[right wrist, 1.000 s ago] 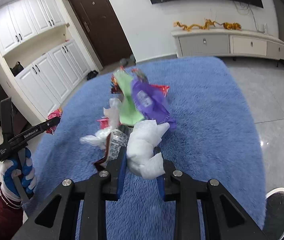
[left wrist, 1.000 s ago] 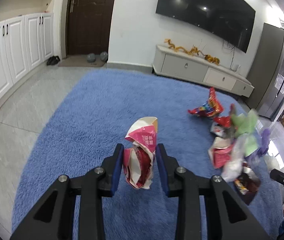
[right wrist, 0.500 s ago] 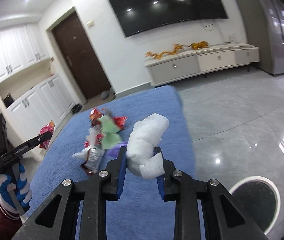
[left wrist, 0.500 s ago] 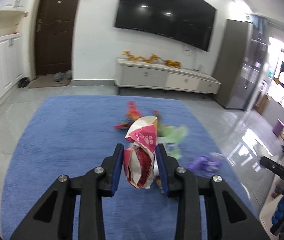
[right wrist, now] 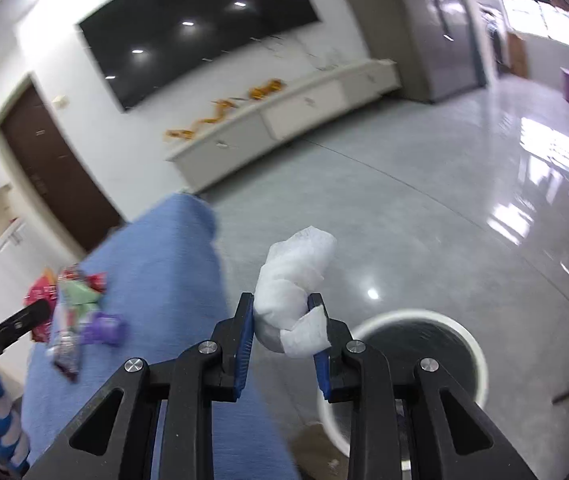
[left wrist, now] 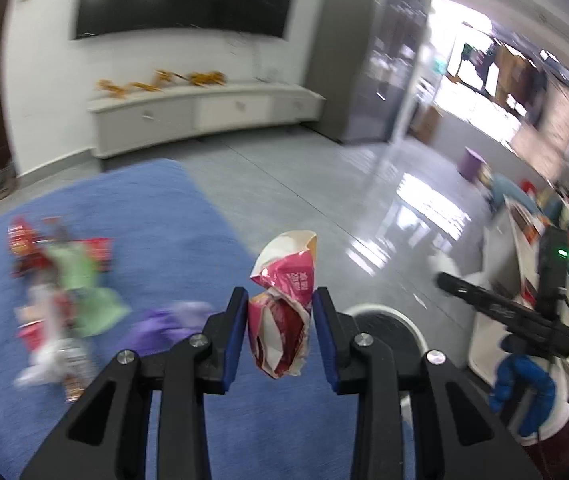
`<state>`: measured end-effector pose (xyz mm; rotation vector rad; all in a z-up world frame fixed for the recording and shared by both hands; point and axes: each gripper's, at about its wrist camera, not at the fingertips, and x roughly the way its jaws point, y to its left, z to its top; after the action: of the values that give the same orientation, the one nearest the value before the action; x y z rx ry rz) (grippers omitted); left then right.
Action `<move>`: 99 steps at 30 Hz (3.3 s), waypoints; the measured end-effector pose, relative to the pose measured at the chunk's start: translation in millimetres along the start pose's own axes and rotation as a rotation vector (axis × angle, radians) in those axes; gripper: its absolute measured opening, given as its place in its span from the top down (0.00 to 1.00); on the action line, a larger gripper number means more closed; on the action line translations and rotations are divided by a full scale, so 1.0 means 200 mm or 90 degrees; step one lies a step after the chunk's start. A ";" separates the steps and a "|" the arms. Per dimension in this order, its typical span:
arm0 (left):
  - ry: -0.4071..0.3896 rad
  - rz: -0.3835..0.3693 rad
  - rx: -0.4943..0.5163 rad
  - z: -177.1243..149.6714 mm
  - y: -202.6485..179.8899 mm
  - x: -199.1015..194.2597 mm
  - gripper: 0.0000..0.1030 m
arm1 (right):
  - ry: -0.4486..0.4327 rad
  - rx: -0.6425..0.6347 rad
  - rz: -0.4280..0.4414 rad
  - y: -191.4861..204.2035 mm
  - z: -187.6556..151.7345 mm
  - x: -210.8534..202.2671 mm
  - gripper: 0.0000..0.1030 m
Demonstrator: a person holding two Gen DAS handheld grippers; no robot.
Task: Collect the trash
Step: 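Carry both held items to the bin and open both grippers, then move both grippers back over the trash pile on the rug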
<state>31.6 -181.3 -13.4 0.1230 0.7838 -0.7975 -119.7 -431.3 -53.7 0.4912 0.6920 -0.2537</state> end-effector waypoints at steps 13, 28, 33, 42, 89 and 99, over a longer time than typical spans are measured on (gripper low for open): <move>0.146 -0.128 0.064 0.05 -0.54 0.62 0.69 | 0.093 0.159 -0.089 -0.58 -0.19 0.20 0.75; 0.195 -0.199 0.027 0.06 -0.67 0.86 0.38 | 0.121 0.222 -0.117 -0.73 -0.25 0.27 0.56; 0.168 -0.179 0.036 0.06 -0.66 0.79 0.38 | 0.100 0.207 -0.109 -0.67 -0.21 0.23 0.56; 0.059 -0.136 0.018 0.12 -0.52 0.44 0.38 | 0.044 0.140 -0.093 -0.45 -0.10 0.08 0.56; -0.210 0.244 -0.195 -0.22 0.70 -0.83 0.38 | -0.032 -0.187 0.036 0.64 -0.06 -0.18 0.52; -0.064 0.159 -0.229 -0.44 0.81 -0.44 0.38 | 0.067 -0.236 0.117 0.82 -0.15 0.18 0.52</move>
<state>52.2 20.1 -47.4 -0.1389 0.7866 -0.4153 -45.8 -277.3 -40.5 0.2111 0.7710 0.0758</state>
